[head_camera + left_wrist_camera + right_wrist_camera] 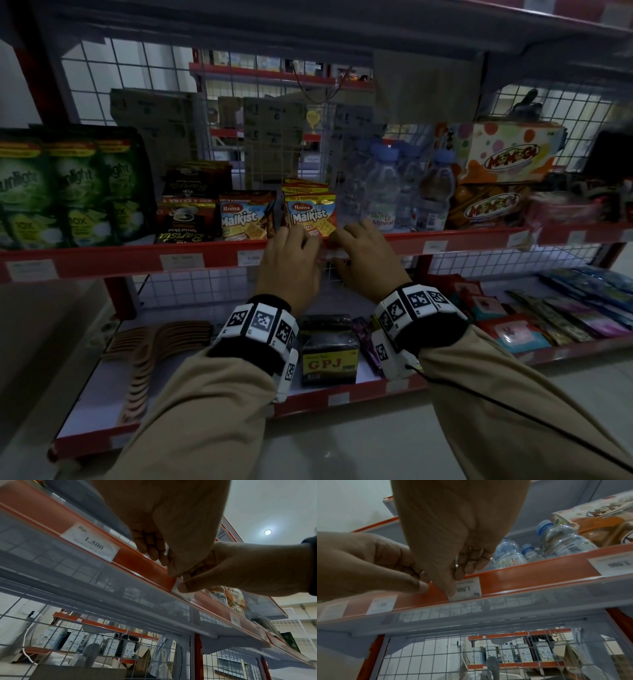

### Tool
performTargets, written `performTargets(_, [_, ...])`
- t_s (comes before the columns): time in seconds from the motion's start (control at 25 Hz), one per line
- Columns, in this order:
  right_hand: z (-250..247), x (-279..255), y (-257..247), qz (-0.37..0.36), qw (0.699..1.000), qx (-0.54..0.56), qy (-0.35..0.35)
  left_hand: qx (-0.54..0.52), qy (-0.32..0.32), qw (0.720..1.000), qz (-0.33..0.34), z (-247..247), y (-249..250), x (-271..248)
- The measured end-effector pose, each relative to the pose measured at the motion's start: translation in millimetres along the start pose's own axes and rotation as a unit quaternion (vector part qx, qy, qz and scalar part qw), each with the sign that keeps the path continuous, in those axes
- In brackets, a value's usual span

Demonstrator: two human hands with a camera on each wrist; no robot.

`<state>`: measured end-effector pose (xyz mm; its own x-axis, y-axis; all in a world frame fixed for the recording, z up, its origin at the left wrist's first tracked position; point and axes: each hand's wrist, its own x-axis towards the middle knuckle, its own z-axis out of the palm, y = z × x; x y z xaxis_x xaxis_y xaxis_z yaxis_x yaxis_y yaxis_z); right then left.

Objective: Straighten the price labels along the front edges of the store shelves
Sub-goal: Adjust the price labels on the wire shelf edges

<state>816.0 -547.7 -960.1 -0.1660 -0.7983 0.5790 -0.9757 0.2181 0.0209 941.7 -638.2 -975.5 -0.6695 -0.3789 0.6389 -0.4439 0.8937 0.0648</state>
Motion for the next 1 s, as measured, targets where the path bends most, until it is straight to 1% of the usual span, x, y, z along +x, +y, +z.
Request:
performTargets(0.08, [1,3,0,0.01,1.0,-0.007,-0.01,-0.005,-0.006,1.0,0.001,0,0,0])
performTargets(0.16, [0,8,1,0.015,1.0,0.009,-0.018,-0.011,-0.012,1.0,-0.001,-1,0,-1])
performTargets(0.2, [-1,11,3,0.016,0.999,0.037,-0.017,-0.014,-0.015,1.0,-0.002,-1,-1,-2])
performTargets(0.28, [-3,16,9,0.04,0.99,0.135,-0.008,-0.034,-0.015,0.999,-0.006,-2,-2,-2])
performTargets(0.36, [-5,18,14,0.095,0.963,0.252,0.023,-0.083,-0.007,0.996,-0.014,-3,-4,-1])
performTargets(0.44, [-6,17,15,0.131,0.93,0.336,0.075,-0.137,0.004,0.99,-0.026,-4,-6,1])
performTargets(0.52, [-7,14,11,0.141,0.9,0.4,0.103,-0.178,0.01,0.983,-0.044,-4,-7,3])
performTargets(0.6, [-5,13,6,0.142,0.875,0.453,0.097,-0.202,0.018,0.978,-0.053,-3,-8,4])
performTargets(0.64, [-4,11,4,0.139,0.873,0.459,0.088,-0.208,0.027,0.976,-0.058,-2,-9,4])
performTargets(0.68, [-2,10,2,0.134,0.879,0.45,0.079,-0.209,0.037,0.975,-0.062,-1,-9,5])
performTargets(0.76, [-2,7,0,0.119,0.904,0.404,0.071,-0.193,0.044,0.978,-0.069,1,-9,5])
performTargets(0.88, [-5,7,3,0.09,0.947,0.3,0.076,-0.177,0.039,0.981,-0.067,0,-8,6])
performTargets(0.92, [-7,7,5,0.089,0.953,0.276,0.085,-0.172,0.036,0.983,-0.058,-1,-8,6])
performTargets(1.0, [-9,9,8,0.102,0.953,0.262,0.117,-0.143,0.024,0.989,-0.043,-5,-10,6])
